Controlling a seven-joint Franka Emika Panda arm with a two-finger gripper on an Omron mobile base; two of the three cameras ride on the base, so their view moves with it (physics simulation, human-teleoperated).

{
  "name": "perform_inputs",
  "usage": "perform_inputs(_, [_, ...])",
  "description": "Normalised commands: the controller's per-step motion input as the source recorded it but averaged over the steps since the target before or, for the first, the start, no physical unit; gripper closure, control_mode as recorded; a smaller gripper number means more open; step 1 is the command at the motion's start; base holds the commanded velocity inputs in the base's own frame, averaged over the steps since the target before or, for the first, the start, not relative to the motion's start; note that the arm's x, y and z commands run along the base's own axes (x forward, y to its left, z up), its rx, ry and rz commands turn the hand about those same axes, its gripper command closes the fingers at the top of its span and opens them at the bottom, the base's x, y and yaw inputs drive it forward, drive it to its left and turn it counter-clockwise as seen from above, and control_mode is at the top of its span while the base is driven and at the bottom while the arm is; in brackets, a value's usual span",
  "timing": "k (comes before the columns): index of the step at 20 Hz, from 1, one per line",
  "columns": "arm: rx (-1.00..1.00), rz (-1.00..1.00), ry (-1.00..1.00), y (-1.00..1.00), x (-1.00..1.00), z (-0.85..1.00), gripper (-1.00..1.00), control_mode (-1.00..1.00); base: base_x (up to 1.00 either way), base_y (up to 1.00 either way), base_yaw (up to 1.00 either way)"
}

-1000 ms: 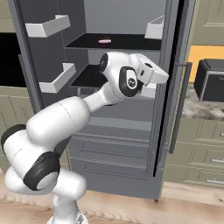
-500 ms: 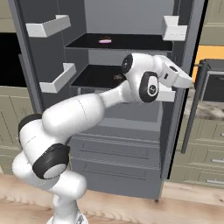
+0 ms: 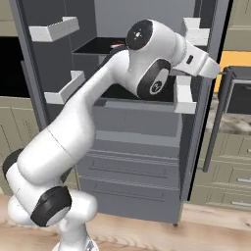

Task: Take the cake and cupcake from the fridge and place them on the empty tray on the dining counter.

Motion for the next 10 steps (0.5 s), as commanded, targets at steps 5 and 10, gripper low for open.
perform_inputs(5, [0.00,0.59,0.04,1.00,-0.44,0.05,1.00,-1.00,0.00,0.00,0.00])
perform_inputs(10, [-0.07,0.27,-0.07,0.99,-0.18,-0.03,1.00,-1.00,0.00,0.00,0.00])
